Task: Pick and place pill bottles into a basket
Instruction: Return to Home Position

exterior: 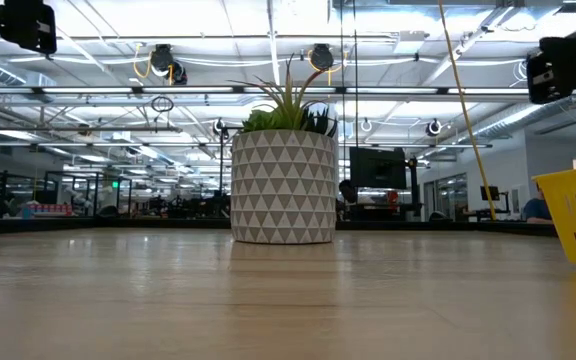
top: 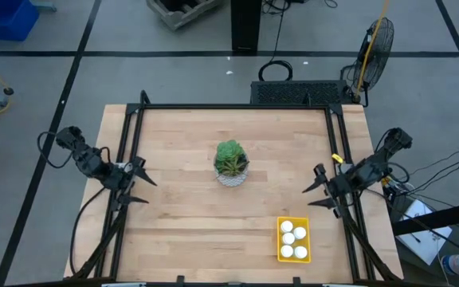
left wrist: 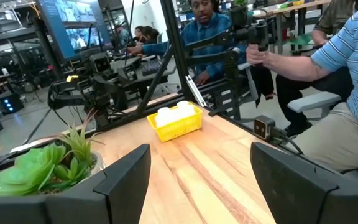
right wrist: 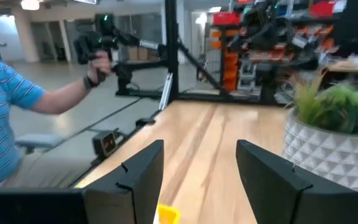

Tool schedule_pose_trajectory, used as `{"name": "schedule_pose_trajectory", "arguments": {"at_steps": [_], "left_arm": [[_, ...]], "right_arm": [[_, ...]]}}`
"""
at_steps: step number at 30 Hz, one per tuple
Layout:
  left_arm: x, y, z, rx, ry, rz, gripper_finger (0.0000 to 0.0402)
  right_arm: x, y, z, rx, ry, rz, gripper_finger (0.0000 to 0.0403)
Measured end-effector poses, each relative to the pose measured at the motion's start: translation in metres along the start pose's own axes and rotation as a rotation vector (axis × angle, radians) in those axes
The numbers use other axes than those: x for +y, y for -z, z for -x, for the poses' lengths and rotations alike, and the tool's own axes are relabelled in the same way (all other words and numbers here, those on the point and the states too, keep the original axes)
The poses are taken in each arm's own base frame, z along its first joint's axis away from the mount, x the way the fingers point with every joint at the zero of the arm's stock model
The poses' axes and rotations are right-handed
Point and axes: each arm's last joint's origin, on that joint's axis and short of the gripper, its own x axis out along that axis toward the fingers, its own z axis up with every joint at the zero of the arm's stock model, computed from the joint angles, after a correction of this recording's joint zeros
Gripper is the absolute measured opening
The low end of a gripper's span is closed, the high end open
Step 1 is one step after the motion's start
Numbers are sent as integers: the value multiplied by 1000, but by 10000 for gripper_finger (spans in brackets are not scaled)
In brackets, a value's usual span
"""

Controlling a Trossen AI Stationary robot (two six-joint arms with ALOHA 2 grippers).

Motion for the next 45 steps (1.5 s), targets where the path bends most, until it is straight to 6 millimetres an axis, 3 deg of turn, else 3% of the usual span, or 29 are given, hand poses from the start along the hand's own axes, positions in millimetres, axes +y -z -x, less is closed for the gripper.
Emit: {"name": "schedule_pose_trajectory", "arguments": {"at_steps": [45], "left_arm": [[0, -1, 0, -12, -10, 1, 278]], "right_arm": [[1, 0, -1, 12, -22, -35, 193]]}}
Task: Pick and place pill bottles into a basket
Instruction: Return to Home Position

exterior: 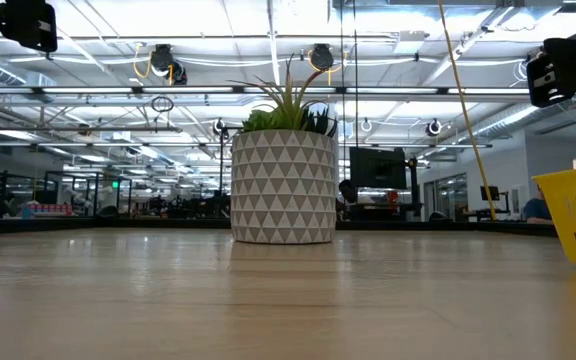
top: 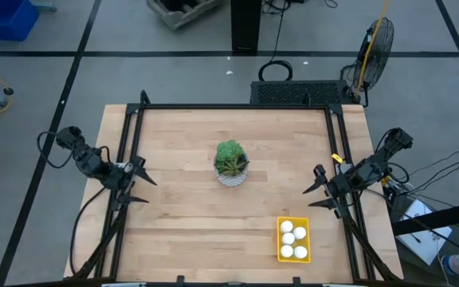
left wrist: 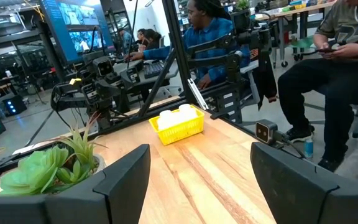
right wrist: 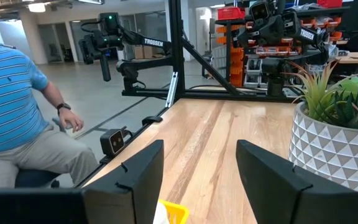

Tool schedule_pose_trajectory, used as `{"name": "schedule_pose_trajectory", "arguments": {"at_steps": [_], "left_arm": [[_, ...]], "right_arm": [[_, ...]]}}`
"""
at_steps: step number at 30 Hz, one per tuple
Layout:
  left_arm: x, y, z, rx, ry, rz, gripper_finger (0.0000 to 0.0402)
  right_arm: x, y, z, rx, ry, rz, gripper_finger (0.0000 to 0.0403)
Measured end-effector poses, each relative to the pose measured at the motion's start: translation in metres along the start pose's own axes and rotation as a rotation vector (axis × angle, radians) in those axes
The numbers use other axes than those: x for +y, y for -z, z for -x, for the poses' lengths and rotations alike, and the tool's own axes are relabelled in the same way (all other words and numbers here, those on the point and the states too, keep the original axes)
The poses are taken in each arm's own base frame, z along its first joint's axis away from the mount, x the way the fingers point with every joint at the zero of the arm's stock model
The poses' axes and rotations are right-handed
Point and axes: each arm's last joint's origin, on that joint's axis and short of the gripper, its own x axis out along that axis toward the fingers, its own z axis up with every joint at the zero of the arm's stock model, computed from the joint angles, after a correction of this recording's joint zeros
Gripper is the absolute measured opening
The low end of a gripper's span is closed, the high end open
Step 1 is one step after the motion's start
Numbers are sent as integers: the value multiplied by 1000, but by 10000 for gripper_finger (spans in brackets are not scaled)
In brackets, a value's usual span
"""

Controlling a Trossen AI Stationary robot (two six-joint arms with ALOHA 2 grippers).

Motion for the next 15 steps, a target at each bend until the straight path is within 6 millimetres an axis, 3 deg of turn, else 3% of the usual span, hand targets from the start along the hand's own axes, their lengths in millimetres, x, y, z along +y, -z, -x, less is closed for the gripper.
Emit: {"name": "schedule_pose_trajectory", "arguments": {"at_steps": [15], "left_arm": [[0, 0, 0, 0, 0, 0, 274]], "right_arm": [[0, 0, 0, 0, 0, 0, 192]]}}
